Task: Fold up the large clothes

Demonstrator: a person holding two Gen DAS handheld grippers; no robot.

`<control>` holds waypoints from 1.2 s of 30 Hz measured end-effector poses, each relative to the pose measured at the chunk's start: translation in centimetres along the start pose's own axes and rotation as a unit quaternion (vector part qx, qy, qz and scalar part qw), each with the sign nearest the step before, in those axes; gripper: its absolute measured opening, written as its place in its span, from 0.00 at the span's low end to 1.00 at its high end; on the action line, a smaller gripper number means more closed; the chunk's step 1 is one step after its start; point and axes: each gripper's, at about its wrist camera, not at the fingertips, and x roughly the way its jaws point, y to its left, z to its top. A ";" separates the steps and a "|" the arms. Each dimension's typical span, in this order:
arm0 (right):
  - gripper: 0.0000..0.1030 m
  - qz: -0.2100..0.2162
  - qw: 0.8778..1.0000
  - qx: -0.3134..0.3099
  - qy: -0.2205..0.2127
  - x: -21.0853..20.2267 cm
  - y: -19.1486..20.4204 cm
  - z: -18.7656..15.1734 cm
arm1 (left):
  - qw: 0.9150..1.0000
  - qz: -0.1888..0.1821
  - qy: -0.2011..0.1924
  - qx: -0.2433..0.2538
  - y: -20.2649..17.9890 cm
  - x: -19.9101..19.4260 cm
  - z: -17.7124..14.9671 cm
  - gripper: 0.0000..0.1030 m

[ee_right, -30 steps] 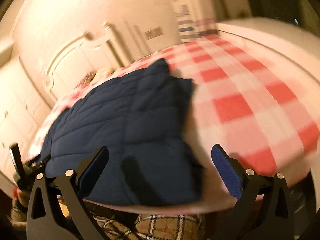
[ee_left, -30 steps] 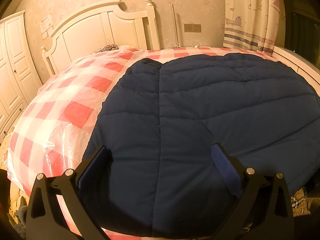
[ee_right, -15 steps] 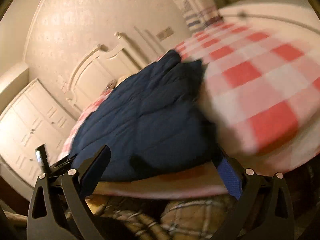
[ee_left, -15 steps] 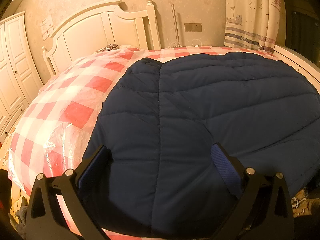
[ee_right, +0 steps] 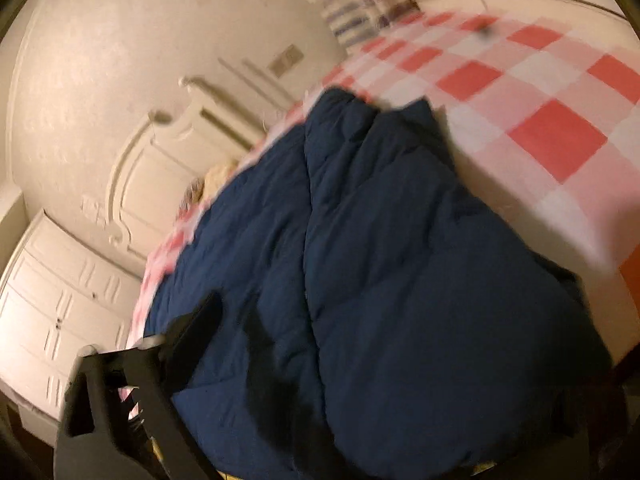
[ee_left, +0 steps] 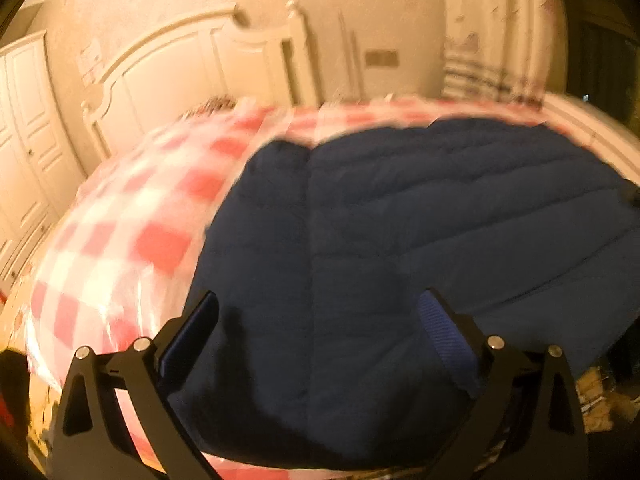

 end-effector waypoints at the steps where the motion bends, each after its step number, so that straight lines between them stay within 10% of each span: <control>1: 0.46 0.018 1.000 -0.002 -0.013 -0.5 -0.5 0.0 | 1.000 -0.011 -0.011 0.005 -0.6 -0.6 1.0 0.96; 7: 0.37 0.050 0.998 -0.024 -0.042 -2.2 -0.1 -0.2 | 0.999 -0.029 -0.014 0.030 -5.6 1.9 7.1 0.97; 11: 0.37 0.059 0.995 -0.060 -0.062 -3.6 1.5 0.1 | 0.994 -0.013 0.060 0.087 -9.8 8.3 6.9 0.98; 17: 0.37 0.036 0.963 -0.244 -0.111 -5.6 11.7 0.0 | 0.993 -0.097 0.026 0.055 -4.7 5.1 7.6 0.92; 23: 0.37 0.018 0.868 -0.483 -0.118 -3.0 26.5 -5.5 | 0.985 -0.088 -0.046 -0.141 11.8 0.3 8.4 0.92; 30: 0.38 -0.035 0.696 -0.717 0.029 10.4 34.5 -21.7 | 0.976 -0.047 -0.057 -0.203 22.0 -2.3 5.2 0.94; 32: 0.40 -0.071 0.616 -0.784 -0.021 12.2 33.6 -26.7 | 0.977 -0.053 -0.052 -0.198 22.1 -2.2 4.1 0.94; 33: 0.42 -0.078 0.596 -0.799 -0.034 12.4 33.2 -27.7 | 0.979 -0.058 -0.051 -0.191 22.1 -2.2 3.8 0.94; 36: 0.43 -0.065 0.620 -0.781 -0.020 12.3 32.9 -26.2 | 0.983 -0.081 -0.056 -0.157 20.6 -2.3 4.5 0.94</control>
